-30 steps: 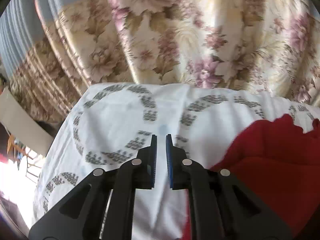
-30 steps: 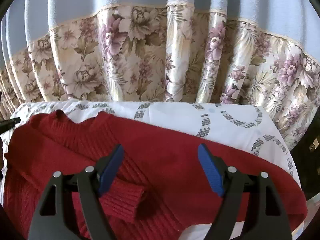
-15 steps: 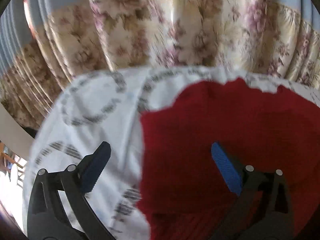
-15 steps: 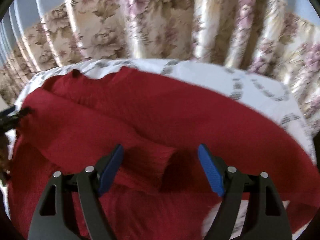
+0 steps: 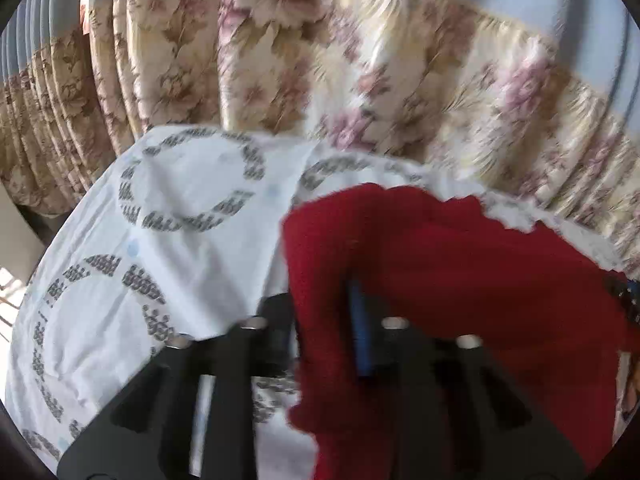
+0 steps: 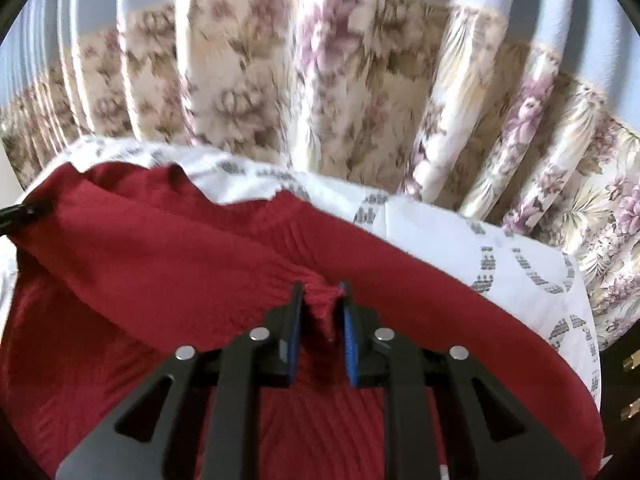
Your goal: Fold small clothes
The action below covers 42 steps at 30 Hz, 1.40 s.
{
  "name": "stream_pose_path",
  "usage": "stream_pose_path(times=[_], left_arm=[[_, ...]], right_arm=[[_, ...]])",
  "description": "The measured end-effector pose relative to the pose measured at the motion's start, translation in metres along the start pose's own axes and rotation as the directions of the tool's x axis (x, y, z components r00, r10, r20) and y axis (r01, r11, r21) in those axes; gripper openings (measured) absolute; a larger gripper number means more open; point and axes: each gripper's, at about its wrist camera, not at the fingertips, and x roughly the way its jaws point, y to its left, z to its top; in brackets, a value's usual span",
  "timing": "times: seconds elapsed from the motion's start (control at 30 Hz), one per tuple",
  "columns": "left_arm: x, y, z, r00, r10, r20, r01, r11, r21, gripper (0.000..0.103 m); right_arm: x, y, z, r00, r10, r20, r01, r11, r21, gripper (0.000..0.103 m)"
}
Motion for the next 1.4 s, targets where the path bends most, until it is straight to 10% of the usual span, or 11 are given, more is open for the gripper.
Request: stream_pose_path(times=[0.1, 0.23, 0.3, 0.63, 0.87, 1.33, 1.4], left_arm=[[0.018, 0.013, -0.003, 0.993, 0.114, -0.013, -0.114, 0.993, -0.013, 0.087], [0.017, 0.025, -0.009, 0.993, 0.117, -0.01, -0.117, 0.993, -0.013, 0.097], [0.015, 0.022, -0.011, 0.99, 0.142, -0.003, -0.142, 0.99, 0.025, 0.098], [-0.08, 0.012, -0.027, 0.97, 0.104, 0.218, -0.109, 0.994, 0.009, 0.1], [-0.099, 0.022, -0.06, 0.968, 0.017, 0.25, 0.012, 0.993, -0.113, 0.1], [-0.089, 0.004, -0.069, 0.985, 0.047, 0.163, -0.051, 0.999, 0.018, 0.1], [-0.089, 0.004, -0.07, 0.987, 0.019, 0.157, -0.021, 1.0, 0.011, 0.1]], right_arm=[[0.025, -0.005, 0.001, 0.997, -0.041, -0.058, 0.043, 0.998, 0.035, 0.026], [0.025, -0.011, -0.007, 0.997, -0.043, -0.063, 0.047, 0.997, 0.068, 0.044], [0.019, -0.014, -0.011, 0.995, -0.085, -0.053, 0.088, 0.994, 0.061, 0.069], [-0.084, -0.097, -0.058, 0.985, -0.136, 0.103, 0.112, 0.972, 0.209, 0.081], [-0.119, -0.197, -0.12, 0.954, -0.298, 0.004, 0.27, 0.869, 0.415, 0.099], [-0.122, -0.241, -0.21, 0.912, -0.367, -0.182, 0.407, 0.767, 0.496, 0.099], [-0.111, -0.24, -0.206, 0.891, -0.406, -0.202, 0.453, 0.768, 0.453, 0.083]])
